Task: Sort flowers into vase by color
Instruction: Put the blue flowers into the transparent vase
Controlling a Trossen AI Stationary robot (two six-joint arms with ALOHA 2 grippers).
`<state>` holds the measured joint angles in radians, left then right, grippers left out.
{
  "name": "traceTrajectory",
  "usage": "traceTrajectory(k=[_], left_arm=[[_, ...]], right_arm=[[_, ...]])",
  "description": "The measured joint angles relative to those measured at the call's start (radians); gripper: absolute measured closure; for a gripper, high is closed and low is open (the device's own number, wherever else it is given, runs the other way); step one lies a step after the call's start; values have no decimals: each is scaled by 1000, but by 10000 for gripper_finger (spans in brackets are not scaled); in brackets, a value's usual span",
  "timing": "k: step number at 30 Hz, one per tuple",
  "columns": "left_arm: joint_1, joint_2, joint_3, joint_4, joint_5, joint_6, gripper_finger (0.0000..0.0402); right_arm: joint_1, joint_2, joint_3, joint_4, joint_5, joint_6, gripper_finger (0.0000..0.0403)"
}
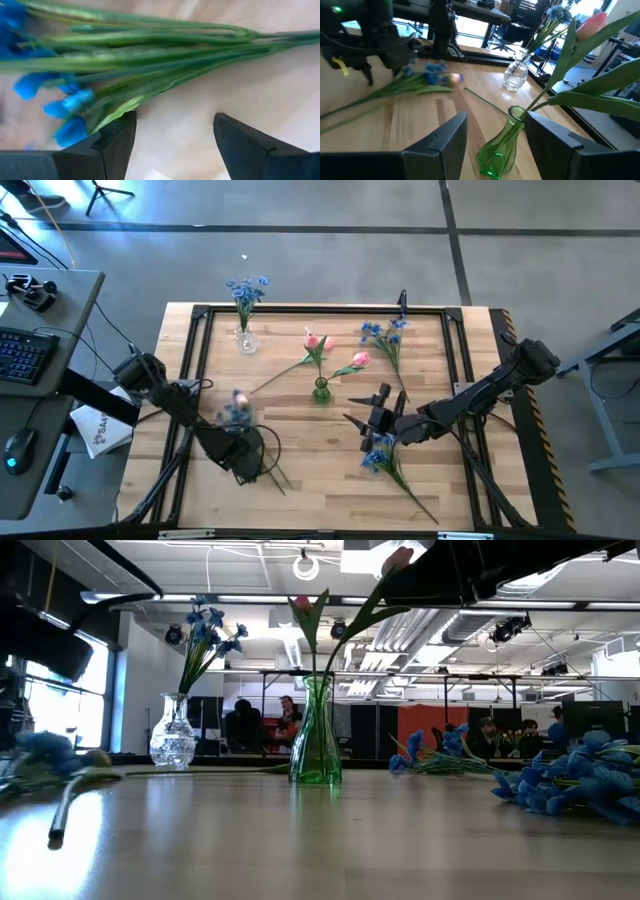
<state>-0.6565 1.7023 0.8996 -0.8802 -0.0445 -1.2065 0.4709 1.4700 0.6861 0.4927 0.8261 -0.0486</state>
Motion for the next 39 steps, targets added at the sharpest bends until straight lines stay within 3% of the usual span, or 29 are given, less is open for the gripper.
traceTrajectory(k=[6,10,13,19,22,26,33,39], left_arm=[[62,3,5,-117,-261,234,154],[81,0,56,-352,-376,178,154],[63,-20,82,-484,-373,78,154],[39,-96,91,-456,-284,-233,154],[42,-135,83,-454,-281,-468,154],[57,-187,36,-400,-308,-628,154],[144,-256,-143,-123,-311,-677,154],[244,-256,-249,17,-304,-633,154]], right_arm=[[0,0,0,-3,-12,1,209],[0,0,0,-4,-12,16,209],[0,0,0,-13,-12,39,209],[0,0,0,-74,-16,103,209],[0,0,0,-103,-16,134,209],[0,0,0,-123,-18,138,209],[0,0,0,-142,-18,130,209],[0,0,0,-145,-18,127,209]])
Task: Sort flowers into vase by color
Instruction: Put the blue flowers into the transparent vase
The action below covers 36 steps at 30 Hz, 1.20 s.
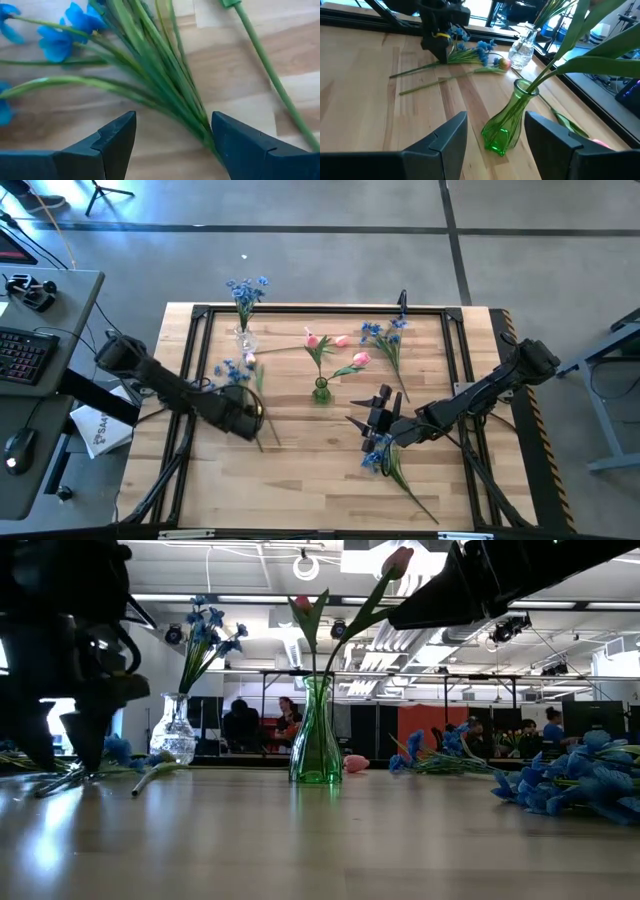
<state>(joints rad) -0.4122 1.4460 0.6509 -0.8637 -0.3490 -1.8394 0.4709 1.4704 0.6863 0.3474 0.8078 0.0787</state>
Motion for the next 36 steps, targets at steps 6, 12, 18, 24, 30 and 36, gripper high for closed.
traceTrajectory(k=[6,12,18,24,30,36], left_arm=[[90,-5,-46,113,26,127,181],[131,-5,-47,126,72,200,248],[116,-4,-48,123,97,195,330],[73,-50,-52,103,95,170,394],[-15,-170,-40,10,2,119,398],[-139,-281,10,-51,-238,158,400]], right_arm=[[0,0,0,0,0,12,209],[0,0,0,0,0,18,209],[0,0,0,0,0,19,209],[0,0,0,-3,0,19,209],[0,0,0,-30,0,46,209],[0,0,0,-34,0,55,209]])
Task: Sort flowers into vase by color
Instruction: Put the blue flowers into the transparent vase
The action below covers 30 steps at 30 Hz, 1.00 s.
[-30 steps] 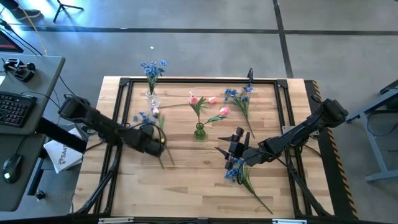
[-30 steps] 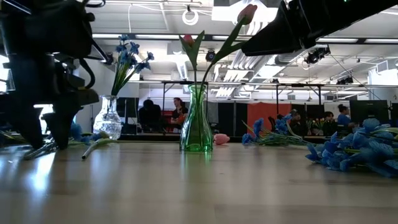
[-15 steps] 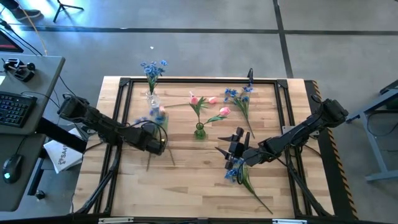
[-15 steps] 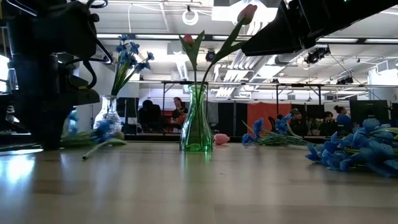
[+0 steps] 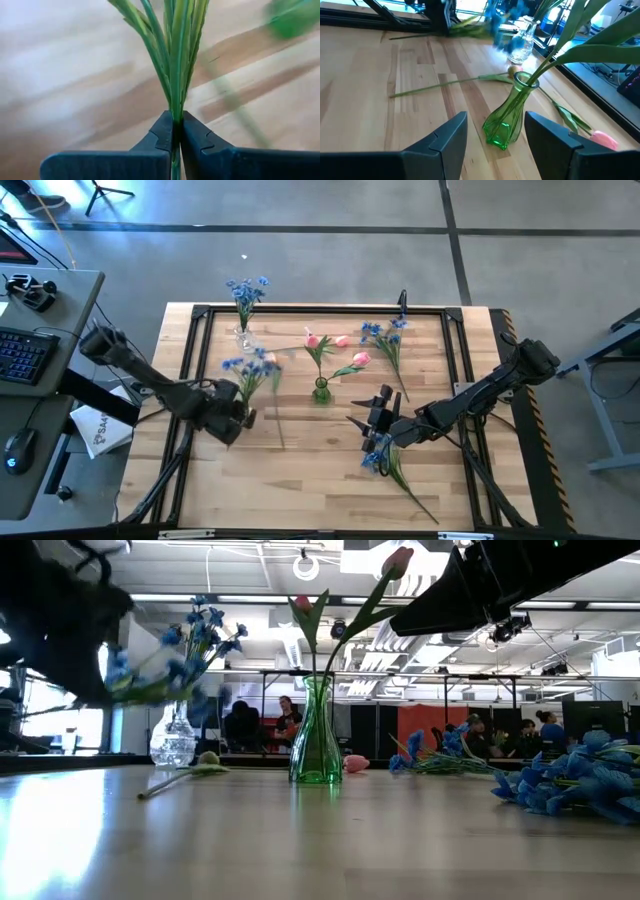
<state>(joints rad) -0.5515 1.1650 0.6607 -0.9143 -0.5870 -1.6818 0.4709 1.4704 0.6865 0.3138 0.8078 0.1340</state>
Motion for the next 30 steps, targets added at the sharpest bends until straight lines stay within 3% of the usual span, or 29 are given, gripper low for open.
traceTrajectory(k=[3,7,10,15,18,21,23,30], left_arm=[[-57,-32,27,26,-113,113,400],[-119,-41,52,177,-251,354,401],[-155,-41,65,329,-335,566,401],[-214,-41,68,598,-560,976,401],[-214,-33,68,751,-596,1221,401],[-191,-12,68,918,-556,1435,401],[-162,13,68,1044,-471,1577,401],[-26,164,68,1574,41,1984,401]], right_arm=[[0,0,0,3,-10,0,209],[0,0,0,21,-75,-3,209],[0,0,0,63,-136,-20,209],[0,0,0,167,-248,-89,209],[-14,0,0,212,-298,-114,209],[-47,3,0,244,-372,-116,209],[-69,17,0,269,-427,-114,209],[-105,102,0,429,-555,-170,209]])
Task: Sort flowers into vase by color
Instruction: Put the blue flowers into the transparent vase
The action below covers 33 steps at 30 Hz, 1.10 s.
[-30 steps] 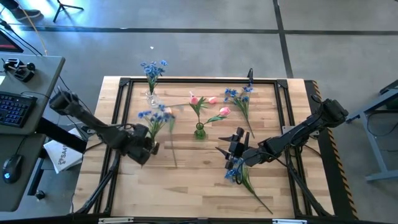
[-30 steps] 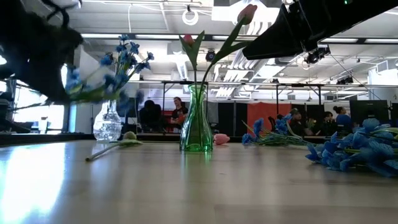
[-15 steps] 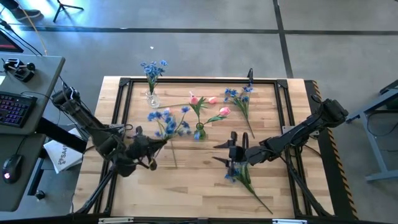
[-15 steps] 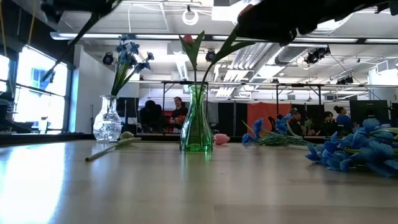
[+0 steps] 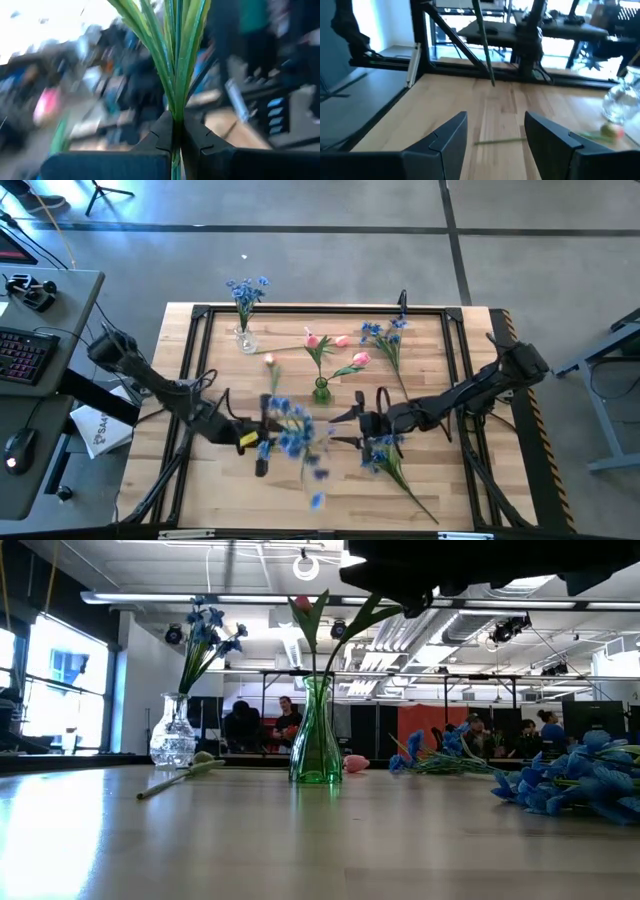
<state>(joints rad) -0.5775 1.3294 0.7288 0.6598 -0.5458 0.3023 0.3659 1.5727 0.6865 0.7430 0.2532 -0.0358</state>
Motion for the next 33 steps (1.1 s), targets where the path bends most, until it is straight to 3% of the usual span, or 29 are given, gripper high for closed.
traceTrajectory(k=[6,10,16,25,33], left_arm=[[104,123,0,336,305,151,401],[141,180,0,455,415,145,401],[153,213,0,498,426,134,401],[160,214,0,499,376,120,401],[160,214,0,491,333,116,401]], right_arm=[[20,20,39,41,-17,-76,209],[23,20,78,39,14,-85,209],[23,19,113,-22,49,-96,221],[5,60,127,-33,-14,-96,315],[-1,85,126,-13,-8,-100,376]])
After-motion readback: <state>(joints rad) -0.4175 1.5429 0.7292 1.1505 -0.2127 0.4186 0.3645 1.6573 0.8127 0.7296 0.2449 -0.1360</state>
